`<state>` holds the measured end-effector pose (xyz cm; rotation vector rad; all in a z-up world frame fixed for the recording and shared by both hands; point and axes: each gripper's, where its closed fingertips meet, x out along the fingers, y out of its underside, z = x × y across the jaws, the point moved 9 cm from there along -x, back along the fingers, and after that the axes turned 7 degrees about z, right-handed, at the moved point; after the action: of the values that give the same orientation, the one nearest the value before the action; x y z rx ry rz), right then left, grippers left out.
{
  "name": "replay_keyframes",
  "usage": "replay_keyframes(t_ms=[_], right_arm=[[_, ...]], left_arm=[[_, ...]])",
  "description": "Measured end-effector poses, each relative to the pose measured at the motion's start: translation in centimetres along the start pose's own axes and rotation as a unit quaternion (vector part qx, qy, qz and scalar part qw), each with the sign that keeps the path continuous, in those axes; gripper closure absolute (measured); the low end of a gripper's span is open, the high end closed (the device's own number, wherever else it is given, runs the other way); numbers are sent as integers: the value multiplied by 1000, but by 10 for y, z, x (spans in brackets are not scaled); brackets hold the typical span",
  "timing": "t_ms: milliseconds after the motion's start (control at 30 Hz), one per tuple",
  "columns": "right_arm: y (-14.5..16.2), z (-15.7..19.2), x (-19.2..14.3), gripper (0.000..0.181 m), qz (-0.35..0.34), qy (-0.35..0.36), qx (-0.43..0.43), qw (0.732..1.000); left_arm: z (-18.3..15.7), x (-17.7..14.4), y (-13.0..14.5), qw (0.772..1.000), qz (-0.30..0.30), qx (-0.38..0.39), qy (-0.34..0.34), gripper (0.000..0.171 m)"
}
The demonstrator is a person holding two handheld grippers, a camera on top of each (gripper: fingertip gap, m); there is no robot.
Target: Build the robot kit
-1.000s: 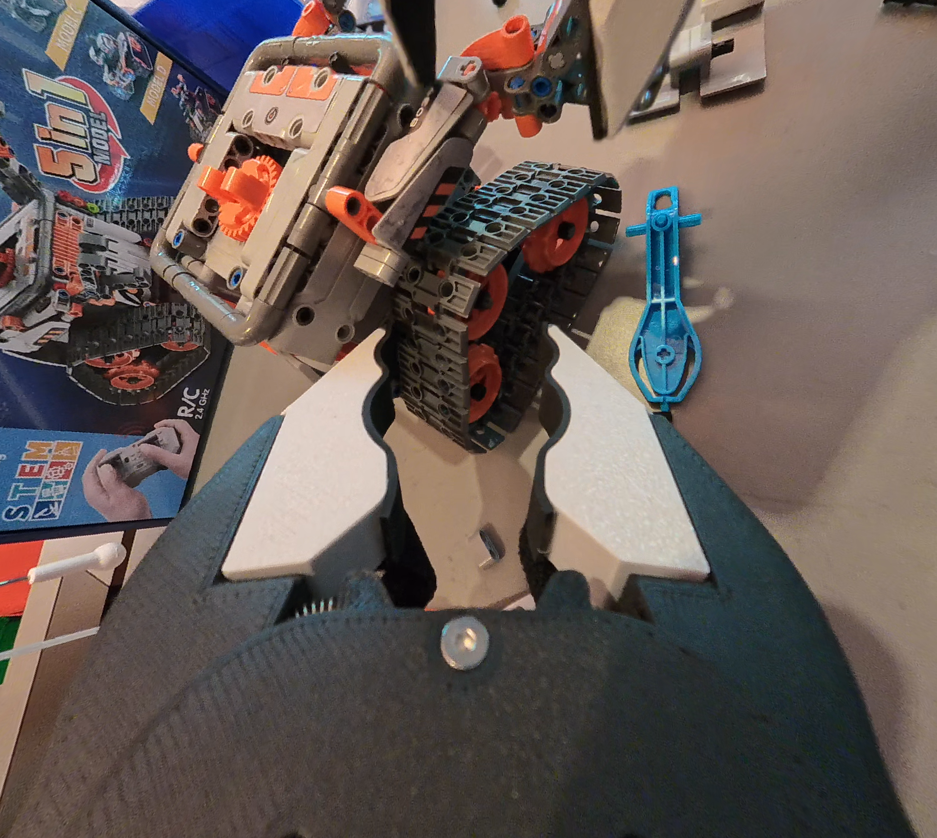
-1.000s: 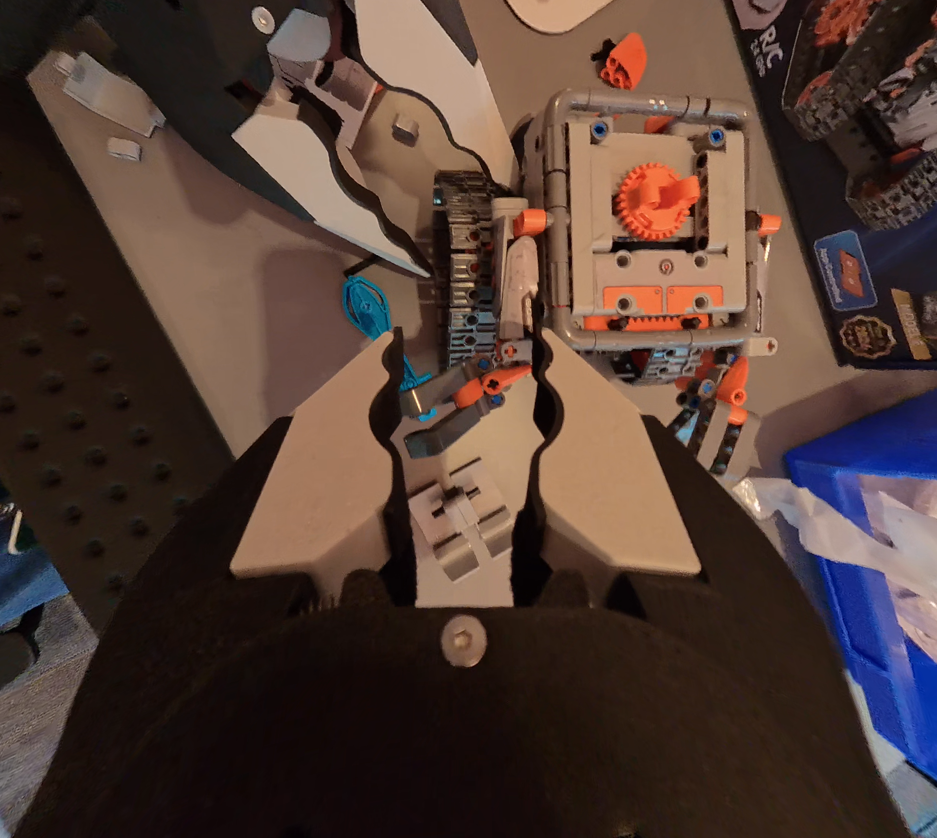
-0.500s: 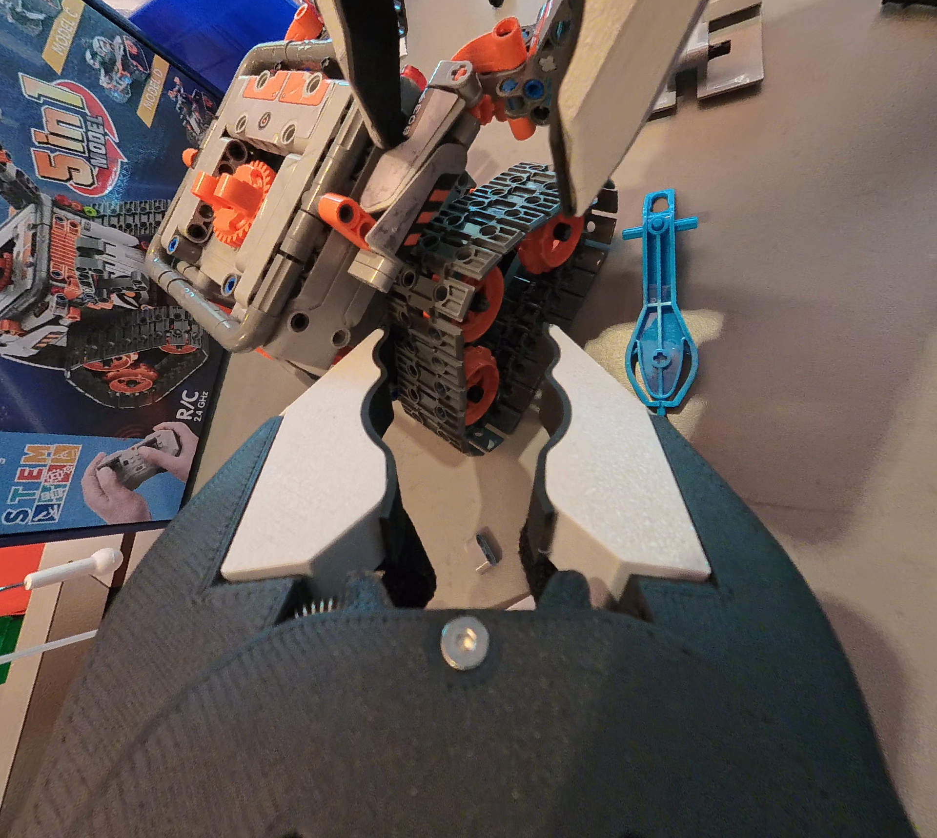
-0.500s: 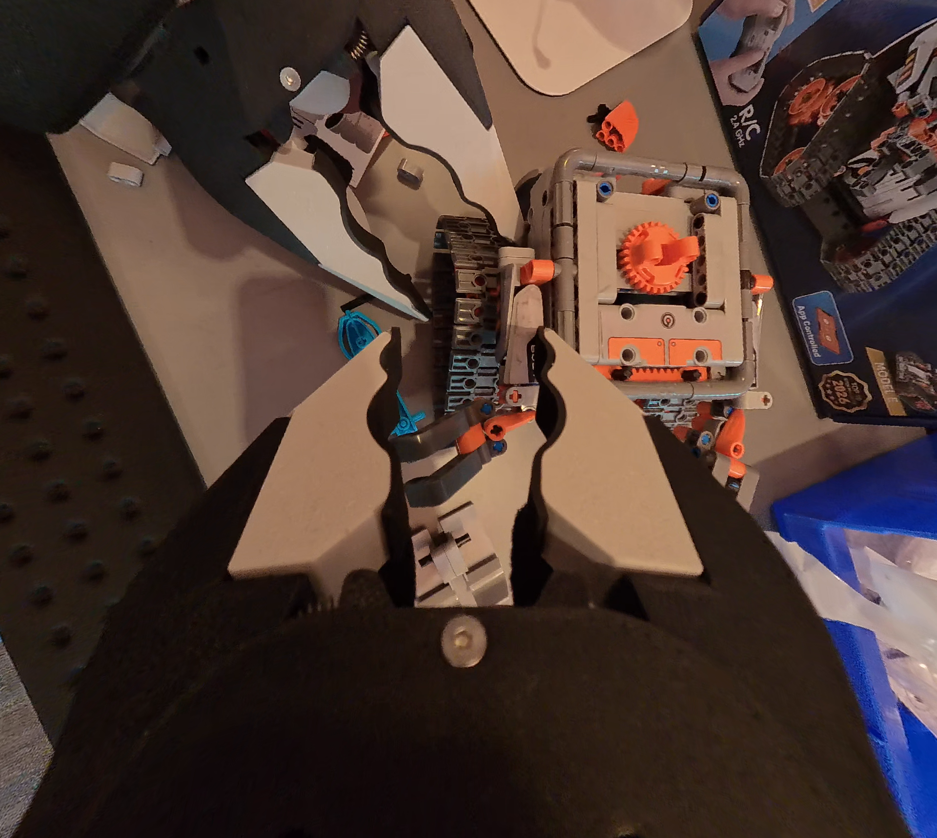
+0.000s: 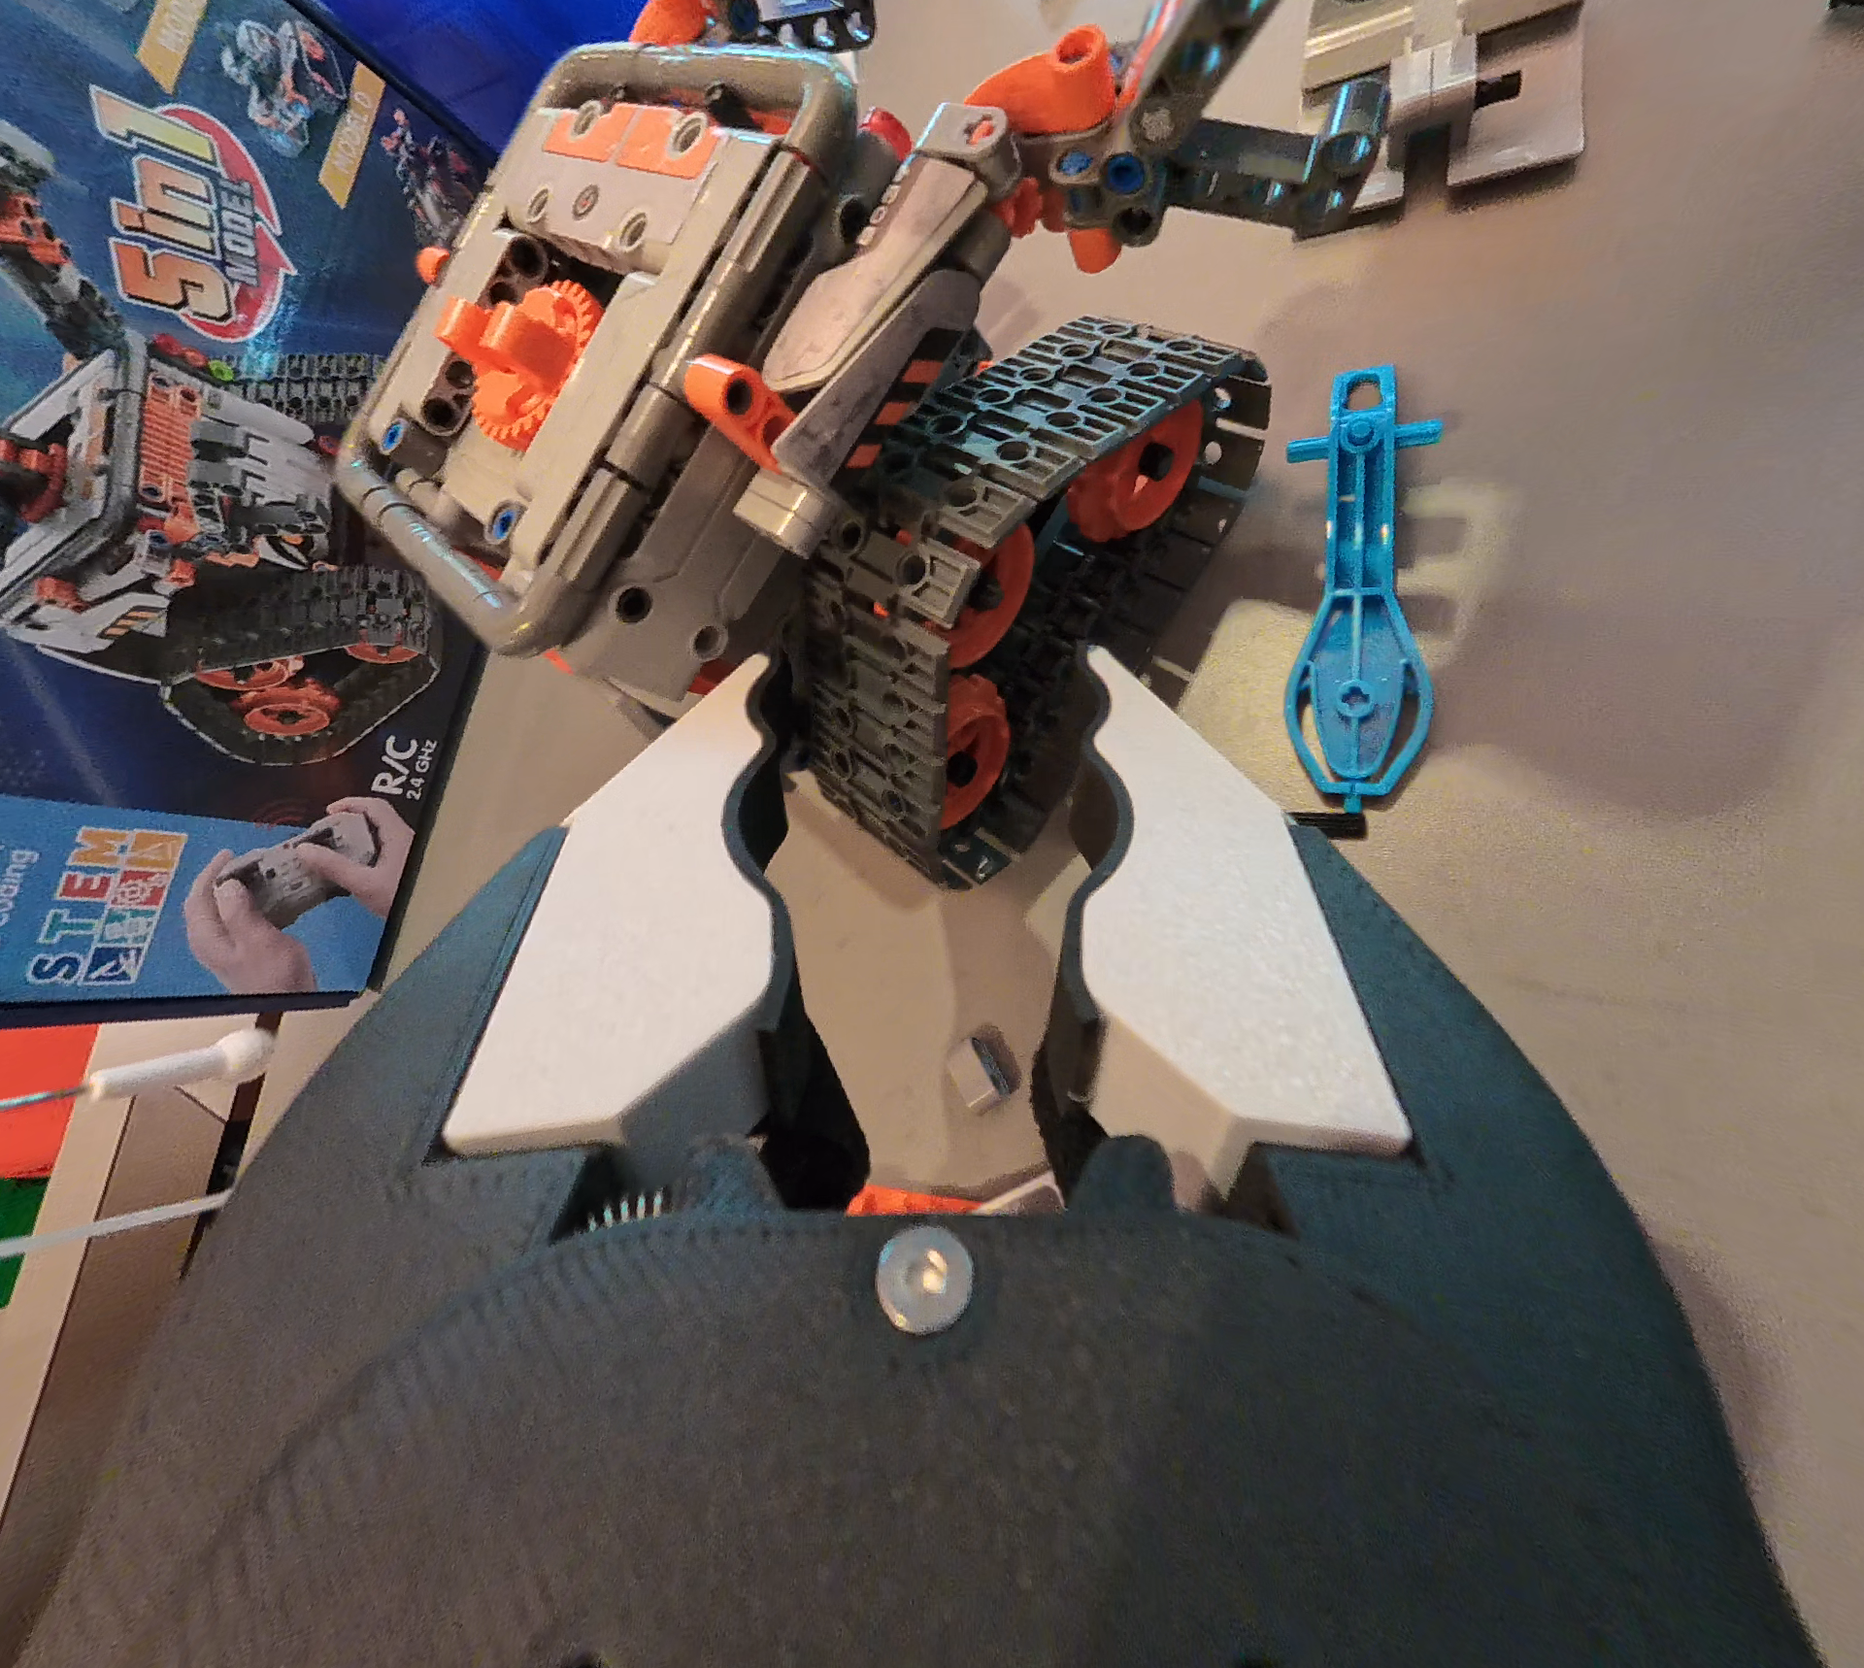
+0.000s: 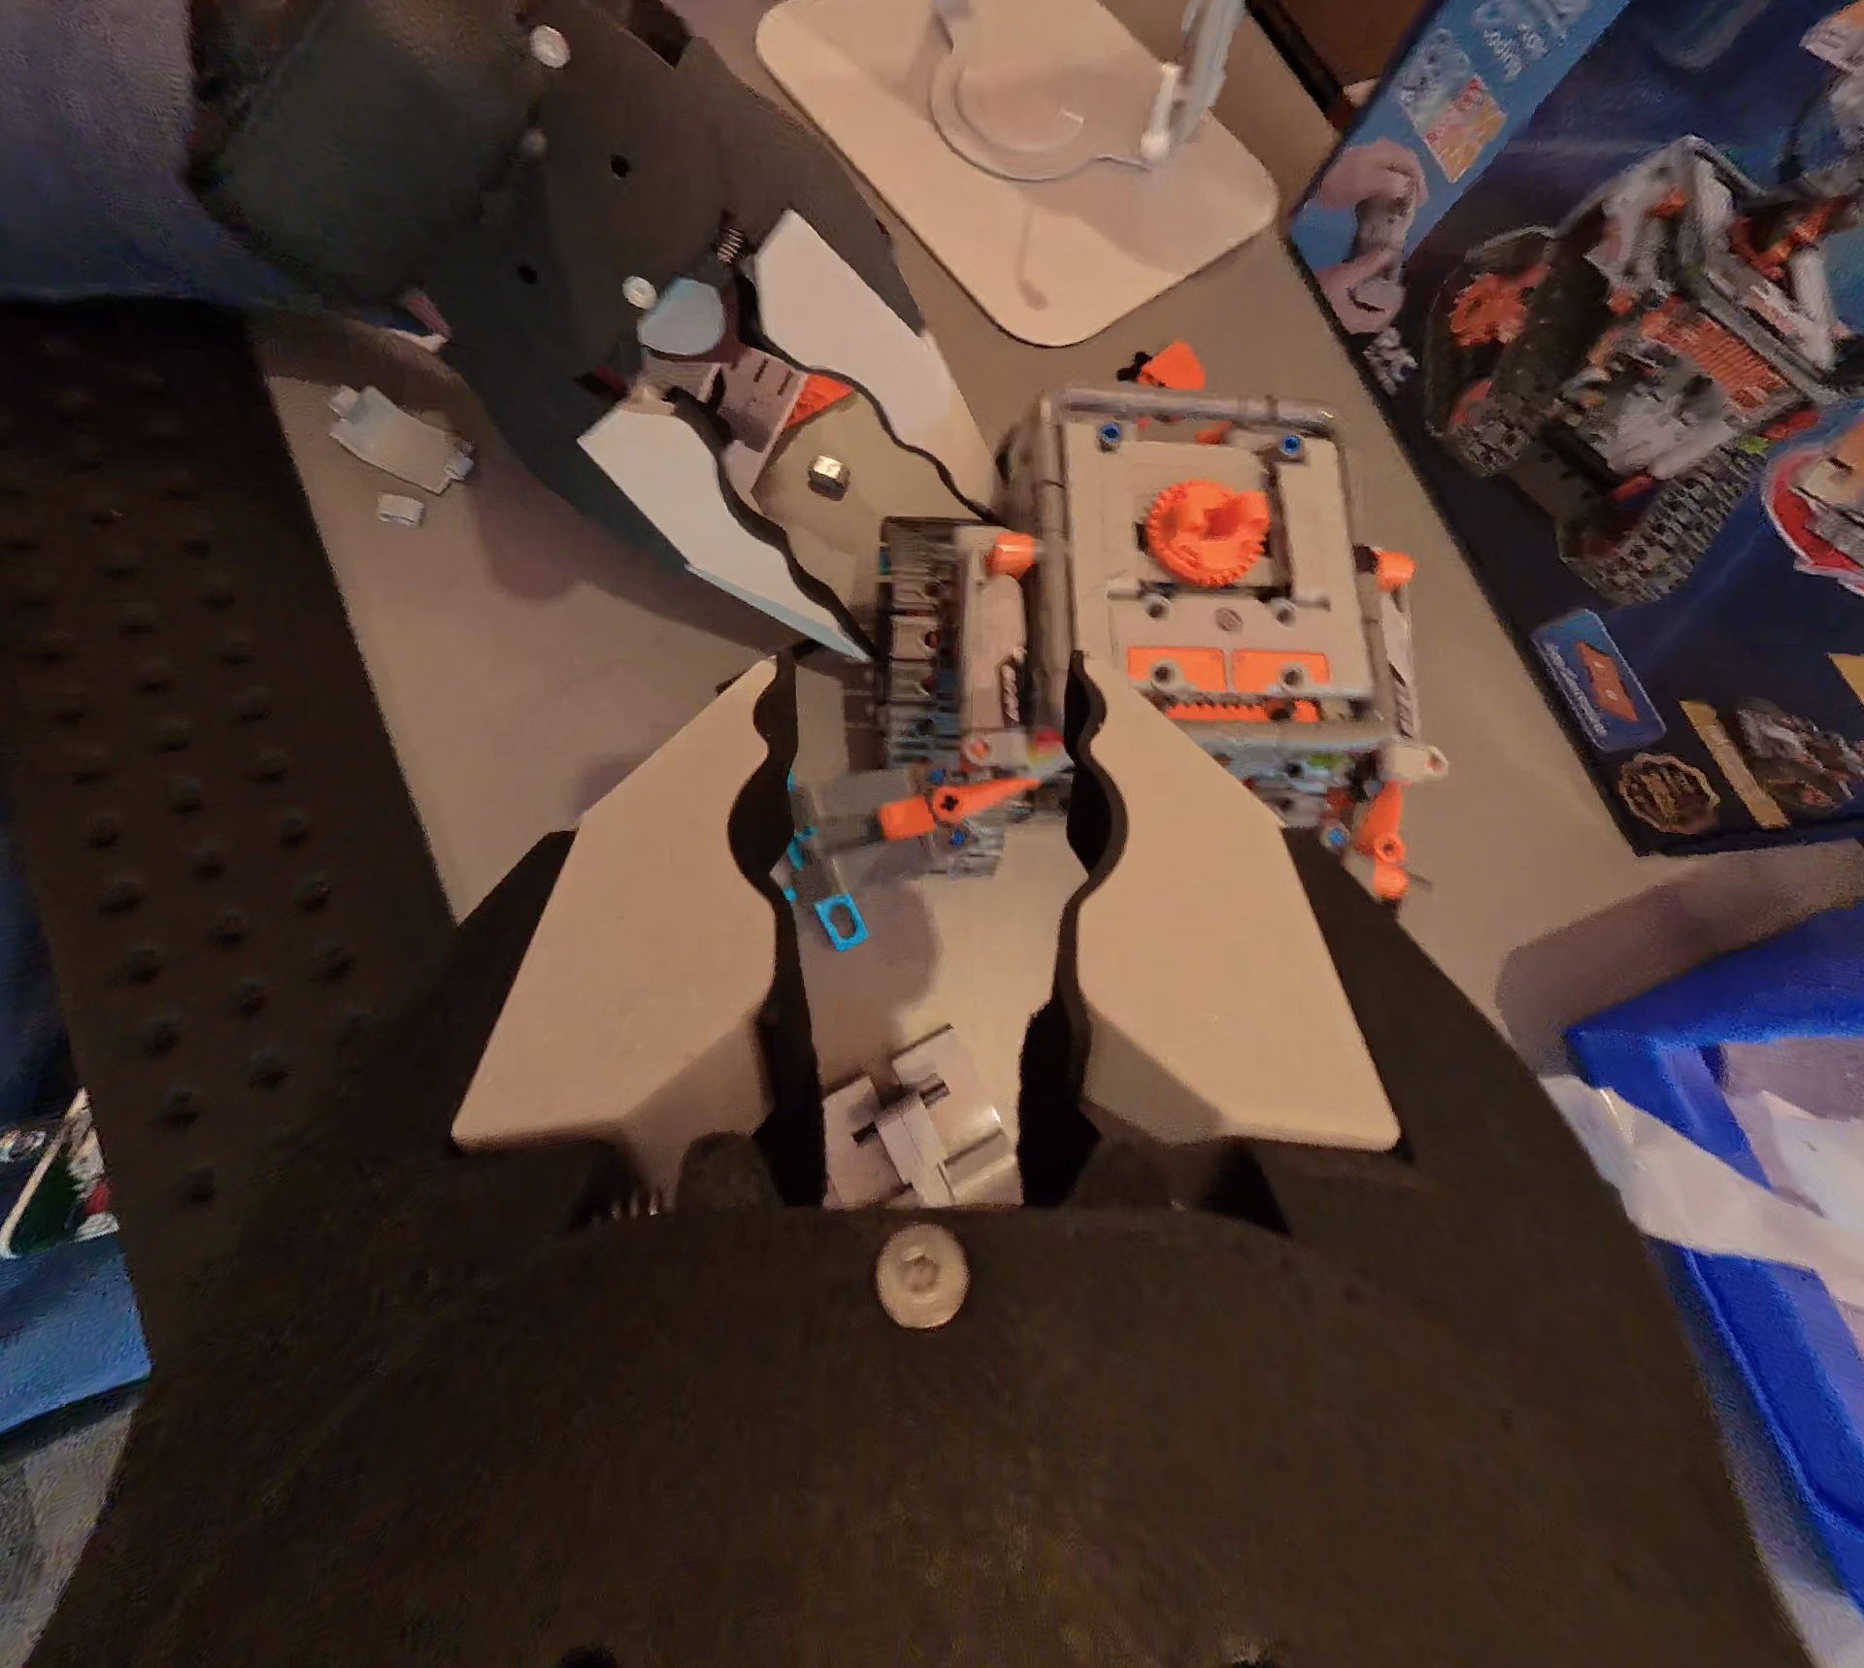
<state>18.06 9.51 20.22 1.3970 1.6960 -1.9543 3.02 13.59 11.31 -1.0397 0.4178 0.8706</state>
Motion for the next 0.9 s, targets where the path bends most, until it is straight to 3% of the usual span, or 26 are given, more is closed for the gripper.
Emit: replay_keyframes(t_ms=[233,500,633,733,900], right_arm=[[43,-48,-9,135,-22,56,72,996],[46,-75,13,120,-16,123,-24,992],[51,-93,29,123,21,86,-6,996],[56,-99,40,148,38,57,8,998],[60,-97,42,147,10,35,43,998]], left_arm=[[7,-8,4,999,6,-39,-14,126],[9,-10,6,996,28,-74,-40,133],[11,-7,7,994,41,-81,-55,133],[15,-6,8,992,48,-88,-72,131],[27,-3,16,990,56,-101,-77,138]])
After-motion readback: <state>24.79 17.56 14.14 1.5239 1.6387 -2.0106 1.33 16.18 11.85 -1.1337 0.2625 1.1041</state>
